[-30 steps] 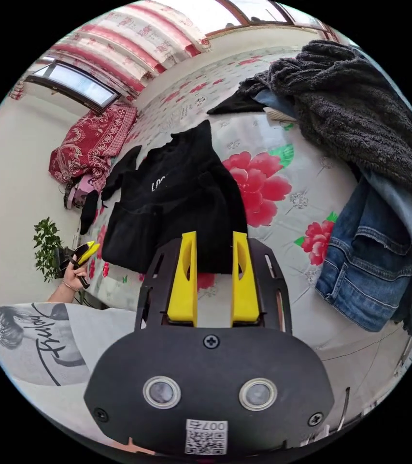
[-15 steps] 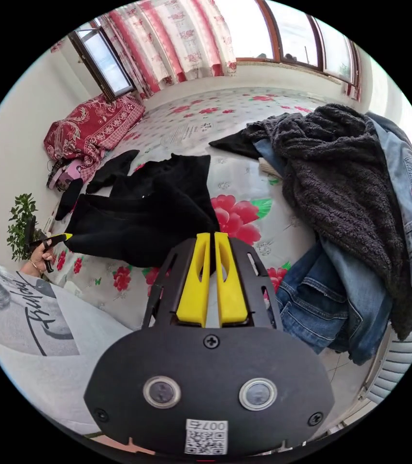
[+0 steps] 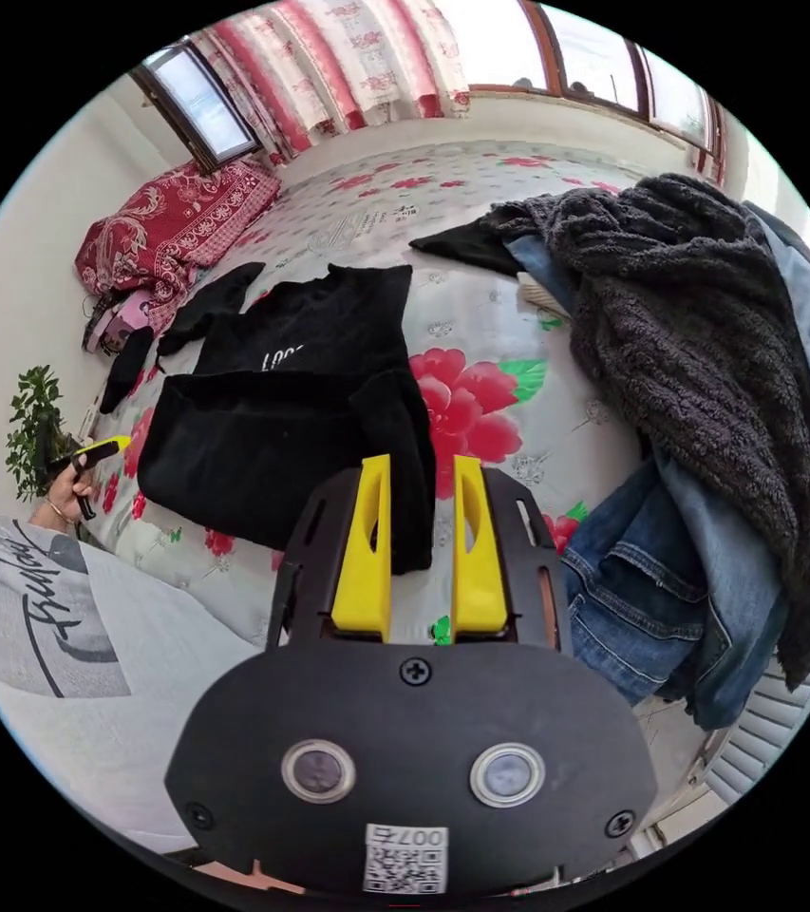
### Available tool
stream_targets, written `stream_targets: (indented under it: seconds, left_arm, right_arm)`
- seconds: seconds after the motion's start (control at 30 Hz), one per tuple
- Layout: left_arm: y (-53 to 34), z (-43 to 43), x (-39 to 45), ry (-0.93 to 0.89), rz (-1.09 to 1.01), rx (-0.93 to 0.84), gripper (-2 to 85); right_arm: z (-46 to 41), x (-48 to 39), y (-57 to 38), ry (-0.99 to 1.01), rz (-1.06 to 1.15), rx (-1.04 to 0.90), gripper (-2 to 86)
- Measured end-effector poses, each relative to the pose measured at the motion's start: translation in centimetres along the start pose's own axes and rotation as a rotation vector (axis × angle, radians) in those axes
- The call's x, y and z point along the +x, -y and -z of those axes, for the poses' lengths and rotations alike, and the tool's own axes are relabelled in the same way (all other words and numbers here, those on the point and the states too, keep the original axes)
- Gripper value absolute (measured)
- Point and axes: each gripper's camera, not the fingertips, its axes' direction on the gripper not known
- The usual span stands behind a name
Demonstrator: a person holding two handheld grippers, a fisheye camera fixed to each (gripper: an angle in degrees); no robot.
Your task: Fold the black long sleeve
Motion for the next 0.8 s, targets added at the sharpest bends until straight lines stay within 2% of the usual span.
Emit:
stream_targets:
  seconds: [0.2,0.27,0.3,0.33,0.47,0.5,0.6,0.67,0.8]
  left_arm:
    - [3.8,-4.2,5.9,0.071,-0.196,0.008,8.1]
    - [5.0,-8.1,7.1,0.222,-0.206,-0.112,2.4]
    - [5.2,-8.6,7.0,0.266,-0.195,-0.131,2.0]
    - [5.6,-8.3,6.7,0.241,-0.188,-0.142,1.2]
    - [5.2,-2.7,2.5,-0.024,0.001,0.006,1.1]
    - [5.0,-2.4,1.9,-0.043,0.021,0.015,1.3]
    - [4.4,-4.1,-1.0,-0.06,0.147,-0.054,4.3]
    - [4.9,-7.7,-2.8,-0.064,0.222,-0.166,6.8]
    - [5.7,-7.3,-4.3,-0.115,0.259,-0.172,9.2]
  right_arm:
    - [-6.0,-4.5,3.4,-0.041,0.171,-0.135,2.7]
    - [-9.6,-4.6,4.5,-0.113,0.151,-0.261,1.2]
    - [-9.7,-4.4,4.7,-0.144,0.136,-0.26,0.9]
    - [-8.8,-3.8,5.0,-0.15,0.109,-0.221,0.6]
    - [-2.4,1.8,5.1,0.128,-0.055,-0.014,0.3]
    - [-2.1,2.6,5.1,0.147,-0.073,-0.002,0.3]
    - [-3.8,4.5,5.5,0.166,-0.108,-0.012,0.9]
    - [-7.8,5.6,6.1,0.143,-0.198,-0.066,2.2]
    - [-11.6,7.0,6.0,0.136,-0.255,-0.164,4.1]
